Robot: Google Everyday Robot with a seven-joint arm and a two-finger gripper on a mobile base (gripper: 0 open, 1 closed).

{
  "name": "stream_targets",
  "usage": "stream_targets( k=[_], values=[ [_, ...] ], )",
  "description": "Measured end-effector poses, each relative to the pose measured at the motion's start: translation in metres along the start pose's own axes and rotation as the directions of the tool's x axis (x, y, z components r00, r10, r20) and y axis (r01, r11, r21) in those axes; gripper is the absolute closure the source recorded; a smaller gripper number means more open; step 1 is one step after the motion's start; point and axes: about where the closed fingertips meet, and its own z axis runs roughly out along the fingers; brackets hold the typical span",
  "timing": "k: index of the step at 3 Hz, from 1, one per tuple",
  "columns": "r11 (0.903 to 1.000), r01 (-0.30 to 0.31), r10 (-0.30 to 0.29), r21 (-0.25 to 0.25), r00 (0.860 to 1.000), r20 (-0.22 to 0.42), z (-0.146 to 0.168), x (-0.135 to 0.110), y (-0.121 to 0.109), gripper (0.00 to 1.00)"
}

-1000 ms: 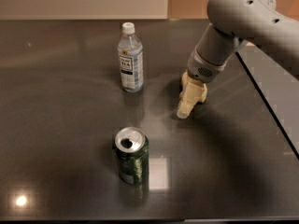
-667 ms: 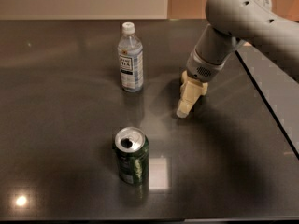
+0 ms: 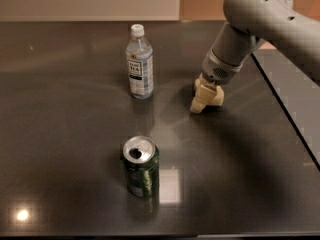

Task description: Pick sponge

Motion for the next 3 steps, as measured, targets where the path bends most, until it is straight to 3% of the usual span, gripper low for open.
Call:
stream_targets(
  k=[2,3],
  values=[
    [1.0,-0.004,0.004,-0.004,1.0,0.008,-0.0053,-0.0017,-0.0004,0.88],
    [1.0,-0.004,0.004,-0.004,1.0,0.008,-0.0055,-0.0018,-0.0003,1.0]
  ],
)
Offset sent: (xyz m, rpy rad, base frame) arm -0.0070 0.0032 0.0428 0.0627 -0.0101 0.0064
